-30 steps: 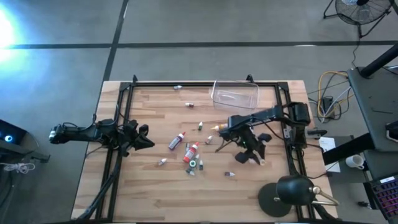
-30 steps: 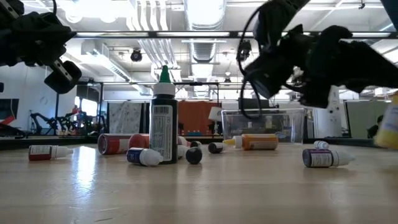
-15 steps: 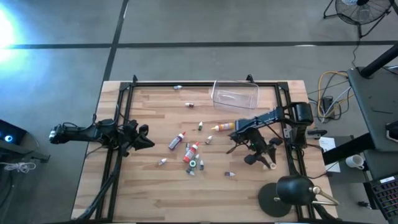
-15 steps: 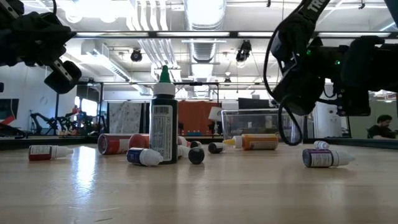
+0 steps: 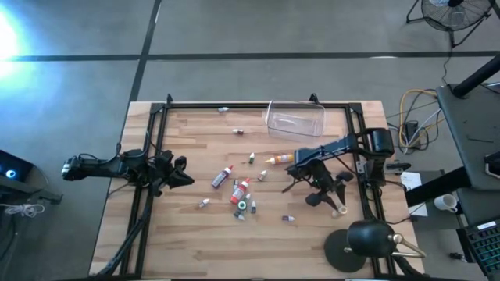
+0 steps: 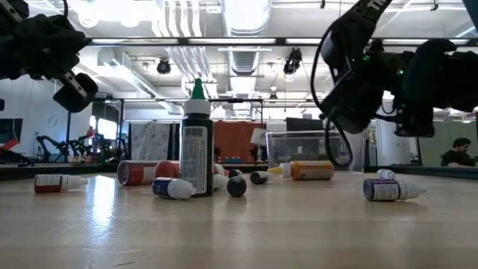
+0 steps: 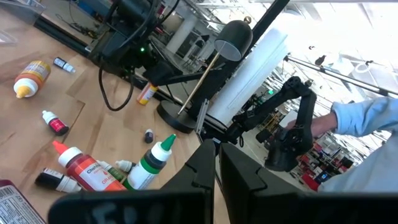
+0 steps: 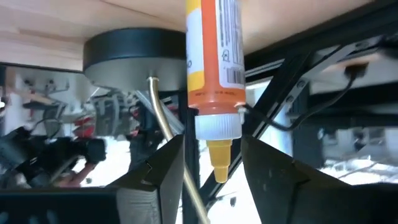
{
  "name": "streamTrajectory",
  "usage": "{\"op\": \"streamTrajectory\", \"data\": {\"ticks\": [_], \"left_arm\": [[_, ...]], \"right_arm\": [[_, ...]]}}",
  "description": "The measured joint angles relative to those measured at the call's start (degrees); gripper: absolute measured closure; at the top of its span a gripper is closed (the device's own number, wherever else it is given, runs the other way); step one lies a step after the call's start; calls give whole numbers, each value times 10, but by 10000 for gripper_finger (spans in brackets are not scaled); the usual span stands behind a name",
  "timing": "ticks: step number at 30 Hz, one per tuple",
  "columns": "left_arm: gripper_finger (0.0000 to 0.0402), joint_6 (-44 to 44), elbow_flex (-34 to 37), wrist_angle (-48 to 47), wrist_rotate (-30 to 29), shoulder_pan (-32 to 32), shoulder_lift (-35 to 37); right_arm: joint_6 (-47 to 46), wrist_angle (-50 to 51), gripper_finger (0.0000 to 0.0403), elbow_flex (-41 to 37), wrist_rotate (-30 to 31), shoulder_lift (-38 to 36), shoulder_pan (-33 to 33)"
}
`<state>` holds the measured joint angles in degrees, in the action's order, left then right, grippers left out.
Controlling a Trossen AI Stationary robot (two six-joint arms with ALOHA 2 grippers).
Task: Pick & Place food coloring
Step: Put the large yellow food coloring bottle into the transparent bin
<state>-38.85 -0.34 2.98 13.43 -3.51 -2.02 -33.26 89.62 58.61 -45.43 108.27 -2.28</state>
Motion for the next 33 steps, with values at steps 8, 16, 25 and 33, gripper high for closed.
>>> {"op": "streamTrajectory", "data": {"ticks": [8, 16, 25, 33], "left_arm": [[402, 0, 0, 0, 0, 0, 0], [402, 0, 0, 0, 0, 0, 0], [402, 0, 0, 0, 0, 0, 0], [402, 0, 0, 0, 0, 0, 0]], "right_arm": [[21, -3, 226, 59, 76, -36, 9], [-37, -107, 207, 52, 188, -172, 90], [-127, -132, 207, -3, 190, -301, 173], [-119, -142, 206, -36, 200, -298, 187]]}}
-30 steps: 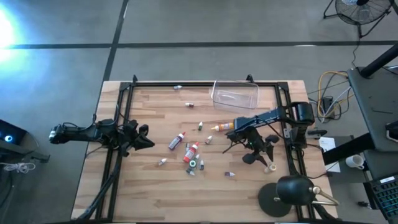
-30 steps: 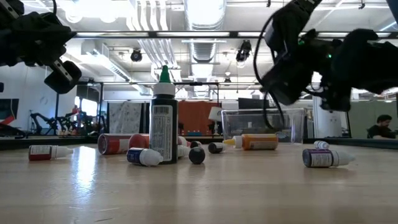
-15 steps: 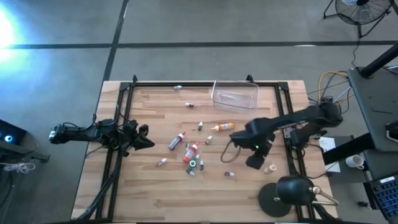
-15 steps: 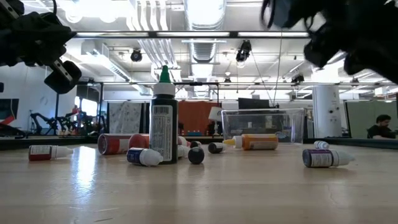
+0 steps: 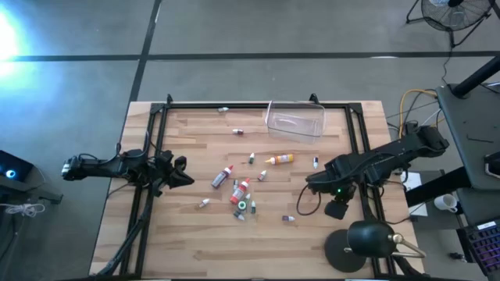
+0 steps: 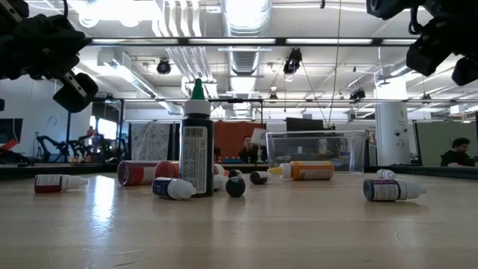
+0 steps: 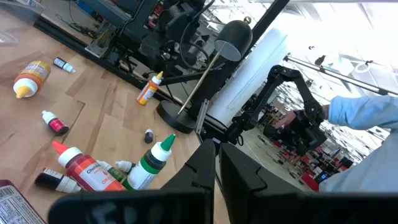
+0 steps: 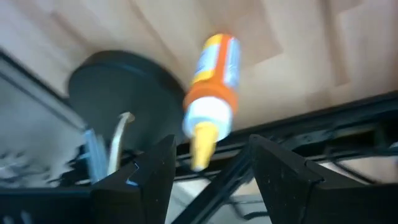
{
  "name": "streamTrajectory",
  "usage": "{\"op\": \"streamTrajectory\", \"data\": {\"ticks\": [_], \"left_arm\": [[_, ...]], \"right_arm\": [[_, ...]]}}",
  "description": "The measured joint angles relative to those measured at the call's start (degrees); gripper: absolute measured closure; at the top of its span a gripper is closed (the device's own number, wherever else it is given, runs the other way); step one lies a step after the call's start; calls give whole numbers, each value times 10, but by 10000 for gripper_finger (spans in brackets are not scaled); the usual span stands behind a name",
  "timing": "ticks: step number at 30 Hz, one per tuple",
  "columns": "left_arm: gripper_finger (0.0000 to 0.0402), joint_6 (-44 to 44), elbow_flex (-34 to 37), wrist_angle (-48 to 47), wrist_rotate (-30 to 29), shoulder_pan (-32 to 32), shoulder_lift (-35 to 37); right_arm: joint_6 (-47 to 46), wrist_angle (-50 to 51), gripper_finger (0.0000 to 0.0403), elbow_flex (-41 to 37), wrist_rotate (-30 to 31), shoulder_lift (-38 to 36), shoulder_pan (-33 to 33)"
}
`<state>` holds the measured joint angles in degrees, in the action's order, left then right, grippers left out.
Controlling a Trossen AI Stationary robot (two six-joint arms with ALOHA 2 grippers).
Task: Pick & Place food coloring
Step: Put the large yellow food coloring bottle into the transparent bin
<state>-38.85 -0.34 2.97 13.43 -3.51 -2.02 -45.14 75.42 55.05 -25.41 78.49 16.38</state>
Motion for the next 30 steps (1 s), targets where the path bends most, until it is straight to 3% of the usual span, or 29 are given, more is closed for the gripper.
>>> {"op": "streamTrajectory", "data": {"ticks": [4, 7, 17, 30], "left_arm": [[402, 0, 0, 0, 0, 0, 0], [402, 0, 0, 0, 0, 0, 0], [402, 0, 0, 0, 0, 0, 0], [402, 0, 0, 0, 0, 0, 0]], "right_arm": [[23, -3, 206, 18, 83, -7, 29], [32, -3, 206, 25, 108, -12, 50], [48, -24, 206, 37, 107, -15, 108], [48, -31, 191, 10, 107, -15, 131]]}}
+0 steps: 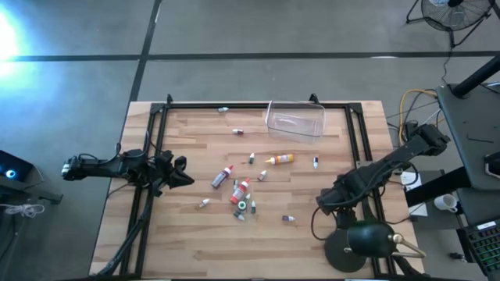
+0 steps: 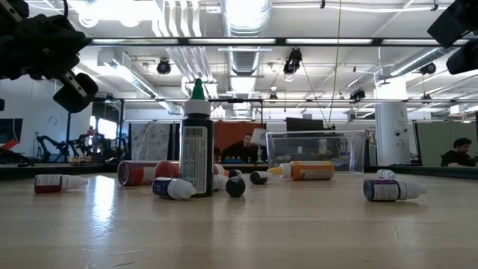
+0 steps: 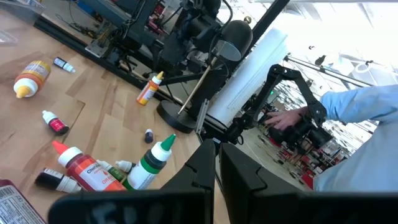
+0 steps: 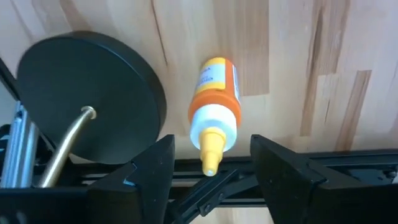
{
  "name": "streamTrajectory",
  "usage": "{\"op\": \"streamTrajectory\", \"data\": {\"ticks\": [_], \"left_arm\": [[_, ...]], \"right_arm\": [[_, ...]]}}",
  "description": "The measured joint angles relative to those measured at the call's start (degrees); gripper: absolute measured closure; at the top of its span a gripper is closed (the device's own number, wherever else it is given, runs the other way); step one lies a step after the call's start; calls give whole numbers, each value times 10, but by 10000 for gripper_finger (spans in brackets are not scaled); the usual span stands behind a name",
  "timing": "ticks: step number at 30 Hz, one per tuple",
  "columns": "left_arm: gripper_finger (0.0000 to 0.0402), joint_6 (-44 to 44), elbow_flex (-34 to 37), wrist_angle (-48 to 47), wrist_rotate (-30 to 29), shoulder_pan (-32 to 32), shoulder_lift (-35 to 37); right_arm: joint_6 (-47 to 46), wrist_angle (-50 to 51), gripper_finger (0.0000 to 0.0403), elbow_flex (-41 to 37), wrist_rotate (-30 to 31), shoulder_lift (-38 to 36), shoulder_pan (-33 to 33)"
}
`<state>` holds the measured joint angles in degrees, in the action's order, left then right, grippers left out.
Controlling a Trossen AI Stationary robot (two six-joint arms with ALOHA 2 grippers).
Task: Pick & Place food coloring
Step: Put the large yellow food coloring bottle into the transparent bin
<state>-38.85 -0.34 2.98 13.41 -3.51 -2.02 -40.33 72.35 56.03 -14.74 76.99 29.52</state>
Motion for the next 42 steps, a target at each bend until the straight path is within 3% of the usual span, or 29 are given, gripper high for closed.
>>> {"op": "streamTrajectory", "data": {"ticks": [7, 13, 42], "left_arm": [[402, 0, 0, 0, 0, 0, 0], [402, 0, 0, 0, 0, 0, 0], [402, 0, 0, 0, 0, 0, 0]], "right_arm": [[-1, -11, 143, -21, 0, 0, 0], [-1, -12, 127, -22, -1, 0, 0], [-57, -38, 222, -38, -5, 0, 0]]}}
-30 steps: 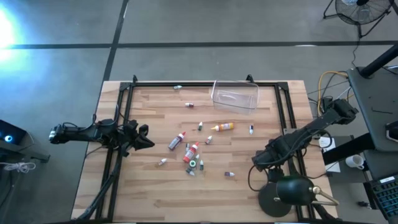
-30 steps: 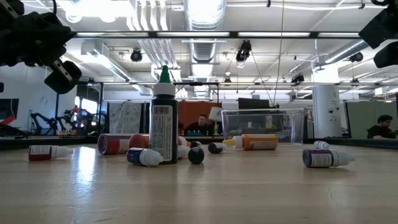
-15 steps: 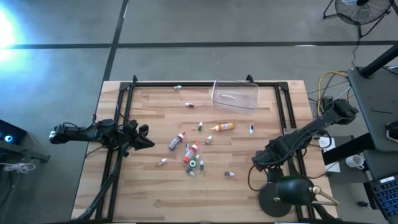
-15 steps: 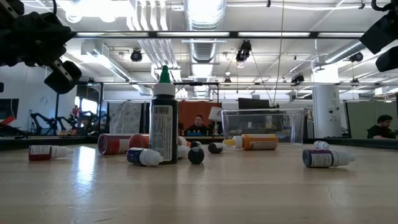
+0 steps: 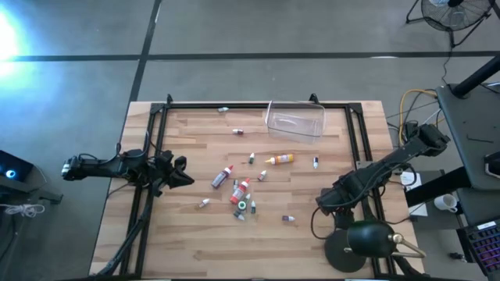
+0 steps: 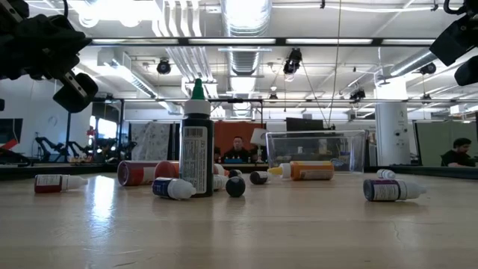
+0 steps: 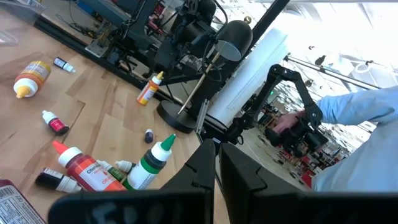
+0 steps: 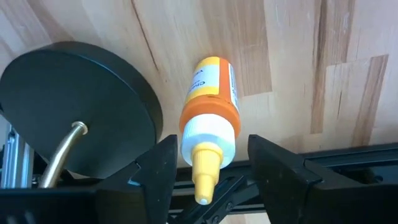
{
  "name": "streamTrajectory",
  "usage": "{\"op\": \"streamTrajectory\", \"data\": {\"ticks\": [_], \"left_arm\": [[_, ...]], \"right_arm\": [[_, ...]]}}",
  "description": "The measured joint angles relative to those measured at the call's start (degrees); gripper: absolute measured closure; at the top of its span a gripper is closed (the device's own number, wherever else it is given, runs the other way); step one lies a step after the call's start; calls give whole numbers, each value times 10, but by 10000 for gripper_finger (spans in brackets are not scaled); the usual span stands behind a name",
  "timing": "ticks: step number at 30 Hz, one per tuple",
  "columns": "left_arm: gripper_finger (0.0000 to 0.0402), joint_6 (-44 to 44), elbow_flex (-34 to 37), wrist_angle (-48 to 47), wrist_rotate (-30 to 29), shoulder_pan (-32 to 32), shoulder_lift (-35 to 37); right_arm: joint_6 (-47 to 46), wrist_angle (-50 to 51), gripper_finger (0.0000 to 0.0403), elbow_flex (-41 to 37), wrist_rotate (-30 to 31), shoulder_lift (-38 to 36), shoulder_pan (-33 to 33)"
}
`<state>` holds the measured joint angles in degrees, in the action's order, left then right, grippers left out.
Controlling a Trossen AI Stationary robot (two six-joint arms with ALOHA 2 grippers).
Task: Pick & Place food coloring
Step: Put the large yellow food coloring bottle into the transparent bin
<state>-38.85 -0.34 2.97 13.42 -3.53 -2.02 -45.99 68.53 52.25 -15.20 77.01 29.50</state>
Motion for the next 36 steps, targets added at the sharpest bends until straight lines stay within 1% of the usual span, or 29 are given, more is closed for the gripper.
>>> {"op": "streamTrajectory", "data": {"ticks": [13, 16, 19, 23, 27, 31, 33, 36], "left_arm": [[402, 0, 0, 0, 0, 0, 0], [402, 0, 0, 0, 0, 0, 0], [402, 0, 0, 0, 0, 0, 0], [402, 0, 0, 0, 0, 0, 0], [402, 0, 0, 0, 0, 0, 0], [402, 0, 0, 0, 0, 0, 0], [402, 0, 0, 0, 0, 0, 0], [402, 0, 0, 0, 0, 0, 0]], "right_arm": [[-10, 2, 281, -1, 0, 0, 0], [-37, 2, 287, -1, 1, 0, 0], [-84, 3, 288, -1, 2, 0, -1], [-140, 24, 290, 15, 38, 1, -13], [-181, 85, 290, 53, 104, 1, -56], [-190, 174, 291, 108, 143, 1, -129], [-198, 216, 291, 142, 172, 1, -169], [-197, 211, 291, 196, 231, 0, -230]]}}
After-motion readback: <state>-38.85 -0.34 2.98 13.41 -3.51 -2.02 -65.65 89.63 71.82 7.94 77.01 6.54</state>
